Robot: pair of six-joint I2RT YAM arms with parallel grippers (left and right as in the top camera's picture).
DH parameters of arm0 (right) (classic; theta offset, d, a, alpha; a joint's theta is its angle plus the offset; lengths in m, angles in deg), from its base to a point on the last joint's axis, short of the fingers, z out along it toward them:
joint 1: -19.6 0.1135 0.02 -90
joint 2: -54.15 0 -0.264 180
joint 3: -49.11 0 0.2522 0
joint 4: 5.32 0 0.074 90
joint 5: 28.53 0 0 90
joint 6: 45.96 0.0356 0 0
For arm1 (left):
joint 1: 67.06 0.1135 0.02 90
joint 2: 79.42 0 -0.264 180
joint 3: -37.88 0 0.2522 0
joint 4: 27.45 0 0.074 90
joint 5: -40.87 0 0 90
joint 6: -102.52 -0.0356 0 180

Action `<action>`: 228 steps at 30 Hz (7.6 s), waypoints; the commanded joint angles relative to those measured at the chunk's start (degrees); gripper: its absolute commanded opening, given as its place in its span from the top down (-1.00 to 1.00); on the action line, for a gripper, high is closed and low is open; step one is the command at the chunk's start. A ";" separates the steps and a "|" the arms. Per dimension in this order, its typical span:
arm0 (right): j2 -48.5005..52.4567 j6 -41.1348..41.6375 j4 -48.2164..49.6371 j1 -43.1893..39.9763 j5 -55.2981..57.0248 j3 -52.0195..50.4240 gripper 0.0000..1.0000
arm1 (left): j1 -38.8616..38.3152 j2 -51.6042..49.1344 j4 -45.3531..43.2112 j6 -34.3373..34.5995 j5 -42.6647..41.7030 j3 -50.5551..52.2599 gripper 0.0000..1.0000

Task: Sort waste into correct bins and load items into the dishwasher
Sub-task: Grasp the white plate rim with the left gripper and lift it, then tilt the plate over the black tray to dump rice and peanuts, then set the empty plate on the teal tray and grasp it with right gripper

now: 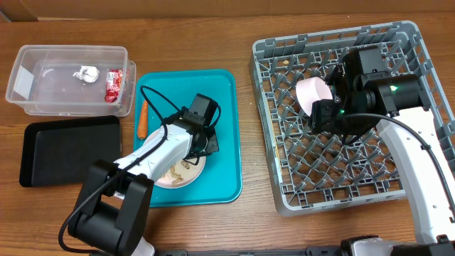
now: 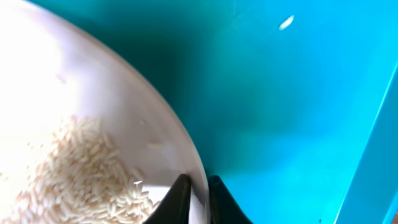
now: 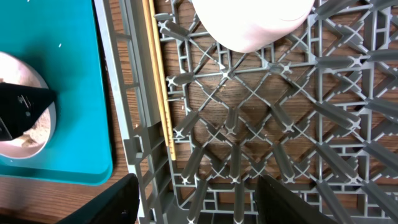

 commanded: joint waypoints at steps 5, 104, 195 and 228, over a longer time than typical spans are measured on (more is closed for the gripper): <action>-1.20 -0.33 0.28 -0.11 -0.09 0.55 -0.25 | -0.09 -3.21 -0.96 -6.19 1.49 0.46 0.92; -1.20 -0.13 0.24 -0.11 -0.07 0.55 -0.25 | 55.08 4.96 30.95 -24.37 -32.11 -30.29 0.92; 5.03 0.37 14.43 16.92 -13.70 0.55 -0.66 | 36.98 11.37 49.24 -20.02 -9.16 -43.36 -0.76; 33.03 16.87 28.68 30.95 0.28 1.81 0.92 | 42.99 10.93 50.25 -20.74 -8.94 -42.45 -0.94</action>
